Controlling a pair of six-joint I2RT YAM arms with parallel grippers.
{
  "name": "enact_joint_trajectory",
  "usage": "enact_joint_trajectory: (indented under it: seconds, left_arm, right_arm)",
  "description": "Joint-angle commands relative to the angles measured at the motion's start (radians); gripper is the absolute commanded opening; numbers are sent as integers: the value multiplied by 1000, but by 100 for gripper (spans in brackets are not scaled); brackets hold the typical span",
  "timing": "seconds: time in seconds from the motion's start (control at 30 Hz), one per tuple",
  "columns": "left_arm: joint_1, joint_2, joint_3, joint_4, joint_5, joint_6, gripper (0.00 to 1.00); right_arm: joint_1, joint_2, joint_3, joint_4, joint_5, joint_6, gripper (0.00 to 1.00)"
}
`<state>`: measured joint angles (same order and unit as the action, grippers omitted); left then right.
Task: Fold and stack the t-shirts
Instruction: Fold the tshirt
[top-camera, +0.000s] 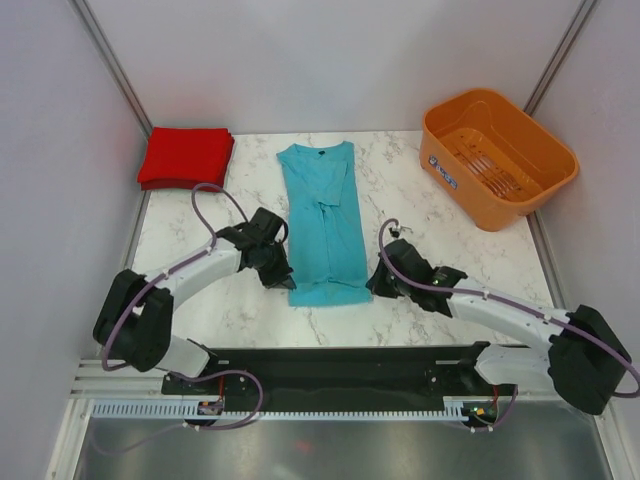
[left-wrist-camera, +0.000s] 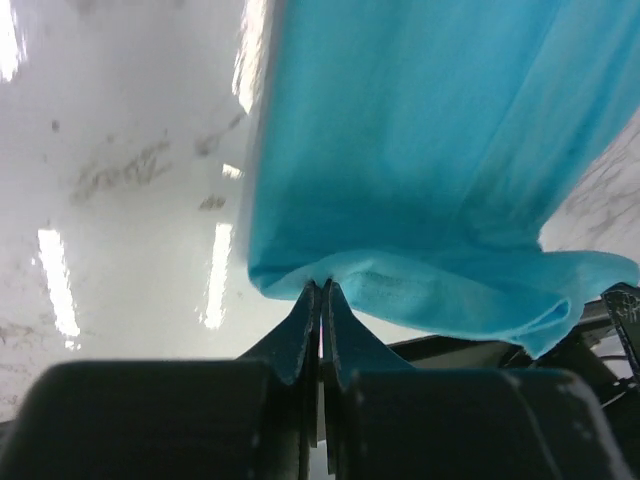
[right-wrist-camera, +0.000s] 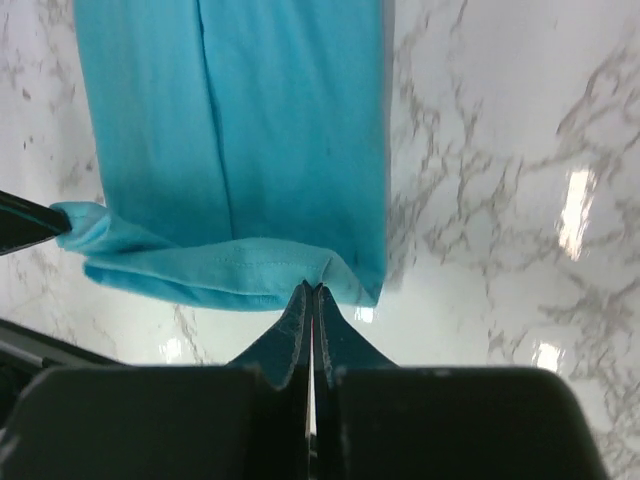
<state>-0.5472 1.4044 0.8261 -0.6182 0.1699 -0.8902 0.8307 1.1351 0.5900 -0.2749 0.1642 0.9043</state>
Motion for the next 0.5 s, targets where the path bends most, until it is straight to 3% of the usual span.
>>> enact_joint_trajectory:
  seconds: [0.0,0.3,0.47]
  left_arm:
    - [67,94,142,31,31,108,2]
    - [220,378,467,29,40,207,2]
    - [274,470,616,29,86,227,2]
  right_arm:
    - [-100,121,125,55,-61,-172,0]
    - [-270,471,459,46,-161,-372,0]
    - [-332,583,608,-6,-209,-426,0]
